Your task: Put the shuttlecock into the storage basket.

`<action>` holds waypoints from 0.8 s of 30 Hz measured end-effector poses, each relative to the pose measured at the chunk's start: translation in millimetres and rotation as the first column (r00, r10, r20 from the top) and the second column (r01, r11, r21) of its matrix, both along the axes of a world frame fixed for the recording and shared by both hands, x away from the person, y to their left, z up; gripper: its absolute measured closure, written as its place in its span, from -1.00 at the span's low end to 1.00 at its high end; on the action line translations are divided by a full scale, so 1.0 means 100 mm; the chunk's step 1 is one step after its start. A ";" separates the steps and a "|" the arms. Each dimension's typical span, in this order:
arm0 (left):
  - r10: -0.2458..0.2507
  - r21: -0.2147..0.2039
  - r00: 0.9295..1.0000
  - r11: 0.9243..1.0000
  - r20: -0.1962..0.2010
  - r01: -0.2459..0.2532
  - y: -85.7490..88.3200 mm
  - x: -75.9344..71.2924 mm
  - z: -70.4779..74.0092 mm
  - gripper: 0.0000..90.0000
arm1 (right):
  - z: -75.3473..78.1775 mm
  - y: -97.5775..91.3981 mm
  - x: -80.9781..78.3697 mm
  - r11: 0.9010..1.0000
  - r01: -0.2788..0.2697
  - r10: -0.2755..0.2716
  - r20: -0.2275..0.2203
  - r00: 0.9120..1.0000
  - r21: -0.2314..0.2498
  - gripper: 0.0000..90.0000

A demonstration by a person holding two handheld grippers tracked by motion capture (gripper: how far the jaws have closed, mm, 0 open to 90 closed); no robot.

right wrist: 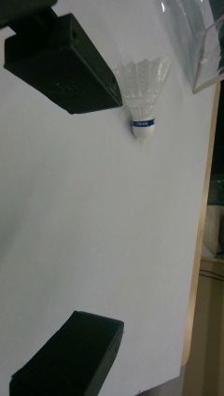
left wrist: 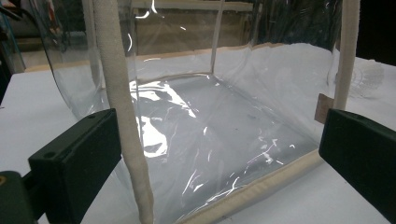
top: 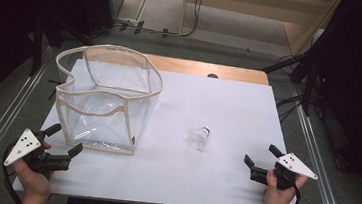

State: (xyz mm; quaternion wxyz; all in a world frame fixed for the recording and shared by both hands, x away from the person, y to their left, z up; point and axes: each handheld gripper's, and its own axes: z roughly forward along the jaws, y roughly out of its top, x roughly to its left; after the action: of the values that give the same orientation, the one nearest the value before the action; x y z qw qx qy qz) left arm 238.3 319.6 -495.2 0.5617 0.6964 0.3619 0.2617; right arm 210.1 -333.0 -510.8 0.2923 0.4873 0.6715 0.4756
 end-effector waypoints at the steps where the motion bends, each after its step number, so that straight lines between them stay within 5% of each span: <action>1: 0.000 0.000 1.000 1.000 0.000 0.000 0.00 0.00 0.00 -1.00 | 0.01 0.01 0.00 1.000 -0.001 0.001 0.003 1.000 0.000 -1.00; 14: 0.002 0.005 1.000 1.000 0.001 -0.002 0.00 -0.01 0.00 -1.00 | 0.19 0.13 -0.06 1.000 -0.022 0.022 0.044 0.999 -0.007 -1.00; 24: 0.008 0.000 1.000 1.000 0.003 -0.008 0.00 -0.01 0.00 -1.00 | 0.25 0.22 -0.04 0.999 -0.040 0.041 0.028 0.999 -0.010 -1.00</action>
State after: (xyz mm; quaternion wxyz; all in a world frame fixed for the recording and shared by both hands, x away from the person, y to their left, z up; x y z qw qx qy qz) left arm 237.2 319.5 -495.1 0.5613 0.6946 0.3638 0.2650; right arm 206.0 -311.0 -486.1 0.2944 0.4653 0.6793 0.4852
